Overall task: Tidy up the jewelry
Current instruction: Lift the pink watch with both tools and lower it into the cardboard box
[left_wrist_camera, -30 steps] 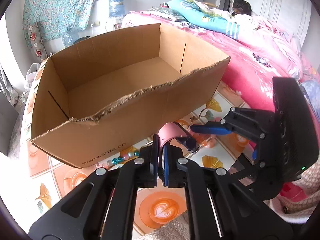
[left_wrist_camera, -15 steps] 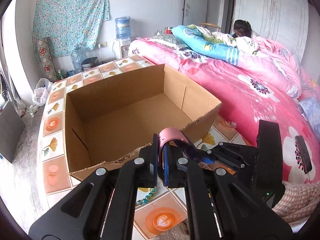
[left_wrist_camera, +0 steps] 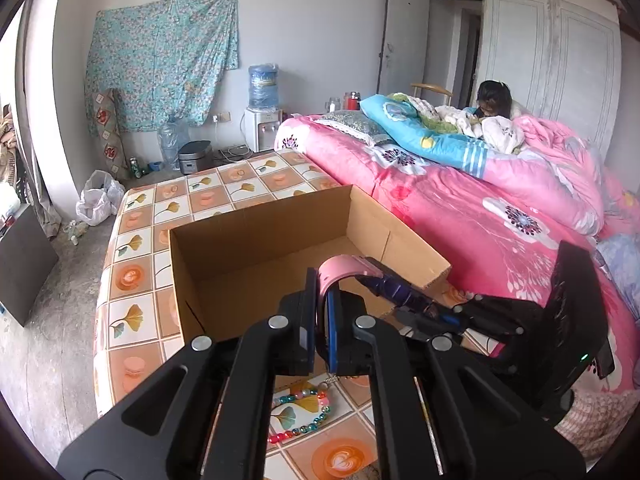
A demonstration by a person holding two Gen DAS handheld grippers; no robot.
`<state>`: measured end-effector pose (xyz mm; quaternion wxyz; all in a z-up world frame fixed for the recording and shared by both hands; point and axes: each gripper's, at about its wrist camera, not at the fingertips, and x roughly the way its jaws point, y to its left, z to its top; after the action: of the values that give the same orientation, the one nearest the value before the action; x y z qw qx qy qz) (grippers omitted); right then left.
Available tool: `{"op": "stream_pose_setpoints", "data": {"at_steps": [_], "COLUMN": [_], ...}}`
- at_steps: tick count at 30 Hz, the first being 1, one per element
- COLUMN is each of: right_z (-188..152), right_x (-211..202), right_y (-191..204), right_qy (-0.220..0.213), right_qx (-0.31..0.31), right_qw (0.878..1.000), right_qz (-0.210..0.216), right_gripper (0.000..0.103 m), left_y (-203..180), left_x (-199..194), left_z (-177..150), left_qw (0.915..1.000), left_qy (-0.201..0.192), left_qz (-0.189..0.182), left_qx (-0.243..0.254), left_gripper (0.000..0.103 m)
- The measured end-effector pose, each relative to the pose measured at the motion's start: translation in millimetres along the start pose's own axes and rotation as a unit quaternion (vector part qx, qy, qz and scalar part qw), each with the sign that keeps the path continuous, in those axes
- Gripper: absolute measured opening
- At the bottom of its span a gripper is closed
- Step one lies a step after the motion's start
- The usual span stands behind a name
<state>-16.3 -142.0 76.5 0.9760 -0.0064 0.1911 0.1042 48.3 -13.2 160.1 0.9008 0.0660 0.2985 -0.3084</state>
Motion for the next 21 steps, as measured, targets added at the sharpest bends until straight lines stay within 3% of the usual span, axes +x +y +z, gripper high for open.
{"op": "stream_pose_setpoints", "data": {"at_steps": [3,5,8,10,16,19,21], "right_z": [30,46,61,63,56,50,45], "right_x": [10,34,88,125,208,242,264], "right_y": [-23,-45,-73,-85,-87,-90,-98], "right_qy": [0.023,0.075,0.179,0.25,0.403,0.454,0.473], "right_qx": [0.024,0.058,0.106,0.12,0.096,0.085,0.09], "right_qw": [0.999,0.993,0.97,0.95,0.899,0.878,0.87], "right_qz": [0.032,0.076,0.129,0.143,0.141,0.121,0.107], "right_gripper": [0.005,0.005,0.005,0.005,0.005,0.009,0.016], "left_y": [23,38,50,56,82,97,103], "left_x": [15,33,67,94,162,188,200], "left_z": [6,8,10,10,9,9,9], "left_qw": [0.9988,0.9964,0.9937,0.9907,0.9704,0.9555,0.9507], "left_qy": [0.029,0.054,0.09,0.123,0.232,0.283,0.297], "left_qz": [-0.016,-0.025,-0.01,0.003,0.017,0.014,0.032], "left_qx": [-0.036,-0.06,-0.066,-0.058,-0.065,-0.081,-0.083], "left_gripper": [0.004,0.004,0.004,0.004,0.004,0.006,0.011]}}
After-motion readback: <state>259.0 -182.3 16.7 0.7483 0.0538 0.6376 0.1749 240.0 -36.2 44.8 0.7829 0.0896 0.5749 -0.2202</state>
